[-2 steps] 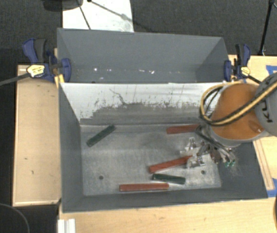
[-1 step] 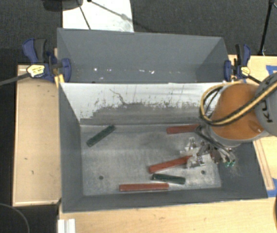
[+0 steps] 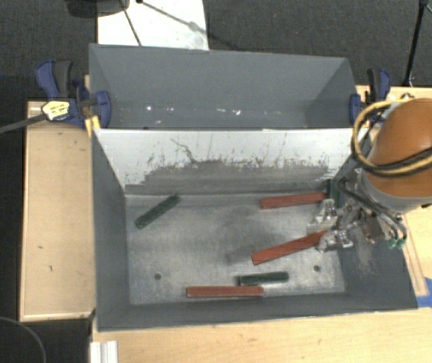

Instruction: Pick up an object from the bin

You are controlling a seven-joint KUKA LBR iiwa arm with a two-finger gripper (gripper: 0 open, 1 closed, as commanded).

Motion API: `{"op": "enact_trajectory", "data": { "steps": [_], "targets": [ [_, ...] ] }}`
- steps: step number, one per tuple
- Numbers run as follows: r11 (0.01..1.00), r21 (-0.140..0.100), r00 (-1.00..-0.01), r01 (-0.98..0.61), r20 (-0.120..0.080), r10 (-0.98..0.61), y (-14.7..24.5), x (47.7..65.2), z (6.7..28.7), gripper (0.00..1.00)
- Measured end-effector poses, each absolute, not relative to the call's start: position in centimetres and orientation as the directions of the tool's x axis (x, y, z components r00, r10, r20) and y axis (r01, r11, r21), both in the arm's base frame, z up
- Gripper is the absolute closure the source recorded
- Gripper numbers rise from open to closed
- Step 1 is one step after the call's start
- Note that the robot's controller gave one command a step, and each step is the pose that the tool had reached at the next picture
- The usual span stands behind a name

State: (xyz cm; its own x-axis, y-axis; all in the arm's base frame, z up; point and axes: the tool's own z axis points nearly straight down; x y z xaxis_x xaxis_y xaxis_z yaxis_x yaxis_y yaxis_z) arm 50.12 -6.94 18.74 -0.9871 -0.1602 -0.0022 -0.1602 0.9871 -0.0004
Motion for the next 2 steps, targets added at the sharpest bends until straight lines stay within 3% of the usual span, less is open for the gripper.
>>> {"op": "enact_trajectory", "data": {
  "steps": [1, 2],
  "targets": [
    [0.987, 0.0, -0.987, -0.161, -0.002, -0.161, -6.9, 50.1, 18.7, 1.0],
    [0.883, -0.006, -0.883, -0.47, -0.007, -0.47, -9.7, 49.1, 32.0, 1.0]
  ]
}}
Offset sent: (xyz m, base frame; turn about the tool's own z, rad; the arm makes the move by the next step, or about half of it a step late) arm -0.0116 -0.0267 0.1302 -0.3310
